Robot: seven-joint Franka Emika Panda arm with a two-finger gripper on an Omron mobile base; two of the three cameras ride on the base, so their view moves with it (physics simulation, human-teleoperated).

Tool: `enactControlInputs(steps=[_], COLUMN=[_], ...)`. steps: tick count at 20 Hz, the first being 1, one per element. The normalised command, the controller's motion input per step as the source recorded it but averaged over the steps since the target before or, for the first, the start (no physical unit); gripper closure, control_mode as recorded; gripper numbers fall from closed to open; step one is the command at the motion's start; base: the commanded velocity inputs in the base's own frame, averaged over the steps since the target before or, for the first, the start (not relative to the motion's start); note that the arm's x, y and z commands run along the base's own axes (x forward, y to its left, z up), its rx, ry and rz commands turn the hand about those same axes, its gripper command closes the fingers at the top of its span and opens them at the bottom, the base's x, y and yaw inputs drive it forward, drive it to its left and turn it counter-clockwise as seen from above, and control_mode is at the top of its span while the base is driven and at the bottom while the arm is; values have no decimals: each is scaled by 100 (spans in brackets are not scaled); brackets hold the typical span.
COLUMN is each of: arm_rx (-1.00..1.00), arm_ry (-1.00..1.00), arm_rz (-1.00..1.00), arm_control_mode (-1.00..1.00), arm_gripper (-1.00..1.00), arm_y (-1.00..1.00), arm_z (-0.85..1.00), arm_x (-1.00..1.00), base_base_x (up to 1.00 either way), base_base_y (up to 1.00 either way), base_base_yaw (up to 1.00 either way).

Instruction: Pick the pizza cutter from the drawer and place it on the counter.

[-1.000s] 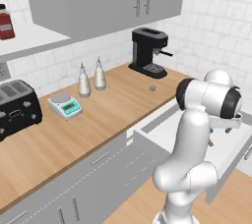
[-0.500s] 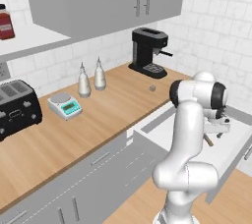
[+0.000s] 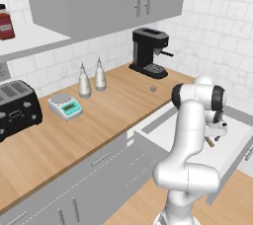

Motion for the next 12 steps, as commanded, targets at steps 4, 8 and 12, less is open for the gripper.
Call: enactControlInputs(steps=[4, 8, 12], arm_rx=[0, 0, 0], arm_ry=[-3, 0, 0], arm_rz=[0, 0, 0], arm_control_mode=[-100, -100, -100], arm_gripper=[-100, -100, 100], arm_y=[-11, -12, -8], arm_z=[-32, -39, -40], arm_x=[25, 13, 4], base_base_x=[0, 0, 0], base_base_y=[0, 0, 0], base_base_yaw=[0, 0, 0])
